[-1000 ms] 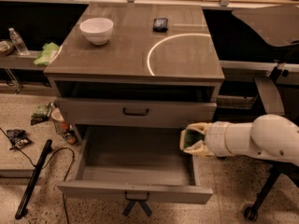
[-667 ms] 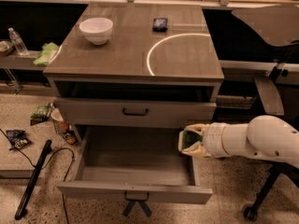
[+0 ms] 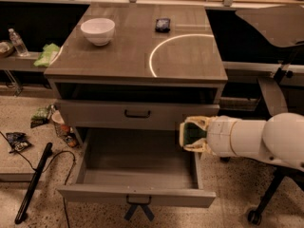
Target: Pick sponge from middle drawer and place on counter
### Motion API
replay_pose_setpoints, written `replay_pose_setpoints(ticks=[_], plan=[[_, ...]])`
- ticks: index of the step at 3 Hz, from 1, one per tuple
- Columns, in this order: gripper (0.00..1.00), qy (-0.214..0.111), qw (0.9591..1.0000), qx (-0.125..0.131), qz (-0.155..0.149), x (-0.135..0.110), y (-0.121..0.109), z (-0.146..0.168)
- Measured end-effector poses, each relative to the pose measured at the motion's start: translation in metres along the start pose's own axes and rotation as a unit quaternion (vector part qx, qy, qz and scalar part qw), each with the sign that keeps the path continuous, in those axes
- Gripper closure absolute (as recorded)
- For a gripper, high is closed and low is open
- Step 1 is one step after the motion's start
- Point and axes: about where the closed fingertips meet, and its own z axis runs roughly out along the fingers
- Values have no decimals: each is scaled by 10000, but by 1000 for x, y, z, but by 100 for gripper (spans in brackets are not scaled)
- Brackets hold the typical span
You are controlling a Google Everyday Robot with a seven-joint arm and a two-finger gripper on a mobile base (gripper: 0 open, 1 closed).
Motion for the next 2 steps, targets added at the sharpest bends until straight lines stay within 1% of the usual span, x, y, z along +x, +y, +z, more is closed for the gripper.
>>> replay_pose_setpoints(ticks=[1, 2], plan=[[100, 42, 9912, 566, -1195, -95, -42, -68], [100, 327, 9721, 1081, -2056, -146, -88, -120]])
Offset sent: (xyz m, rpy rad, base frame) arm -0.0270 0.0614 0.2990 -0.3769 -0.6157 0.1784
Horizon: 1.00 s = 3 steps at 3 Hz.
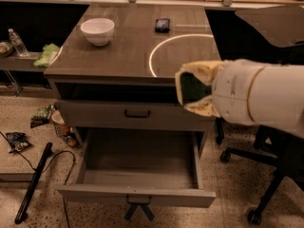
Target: Pick sponge from middle drawer and place on counter
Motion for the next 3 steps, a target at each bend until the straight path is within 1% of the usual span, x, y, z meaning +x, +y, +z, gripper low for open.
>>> replay_pose_setpoints(ticks=[1, 2, 3], plan=[[100, 226, 9973, 288, -641, -4, -58, -15], [100, 366, 9964, 339, -683, 19, -99, -8], [100, 535, 9980, 146, -306, 73, -123, 8]])
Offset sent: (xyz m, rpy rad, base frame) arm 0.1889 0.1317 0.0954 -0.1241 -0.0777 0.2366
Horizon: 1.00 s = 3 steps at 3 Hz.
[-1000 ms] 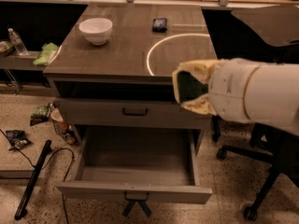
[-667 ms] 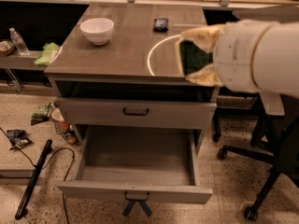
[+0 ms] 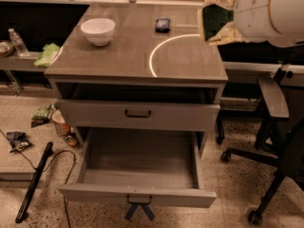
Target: Pick sponge from middle drawer and place on counter
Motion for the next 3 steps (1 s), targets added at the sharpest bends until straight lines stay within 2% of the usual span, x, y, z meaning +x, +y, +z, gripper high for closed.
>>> replay_pose_setpoints(ticks=[1, 2, 3], plan=[[100, 125, 9972, -583, 455, 42, 10, 54], [100, -53, 9884, -1259, 850, 37, 25, 135], [100, -511, 9796, -1762, 815, -16, 26, 211]])
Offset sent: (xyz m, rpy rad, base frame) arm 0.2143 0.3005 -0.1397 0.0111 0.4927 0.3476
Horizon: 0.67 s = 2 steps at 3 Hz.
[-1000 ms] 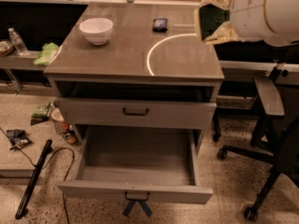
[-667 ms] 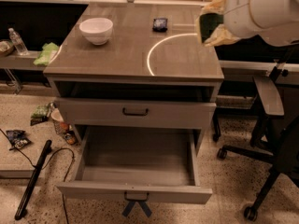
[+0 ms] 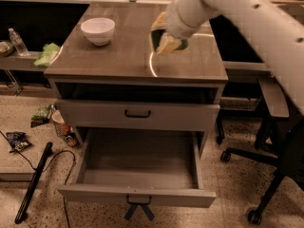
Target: Pick sponge from middle drawer and place on counter
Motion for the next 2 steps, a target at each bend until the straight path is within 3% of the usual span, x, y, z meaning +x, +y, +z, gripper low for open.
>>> replay_pose_setpoints(ticks=[1, 2], plan=[[87, -415, 9980, -408, -227, -66, -19, 60], [63, -759, 9930, -709, -559, -137, -32, 105]])
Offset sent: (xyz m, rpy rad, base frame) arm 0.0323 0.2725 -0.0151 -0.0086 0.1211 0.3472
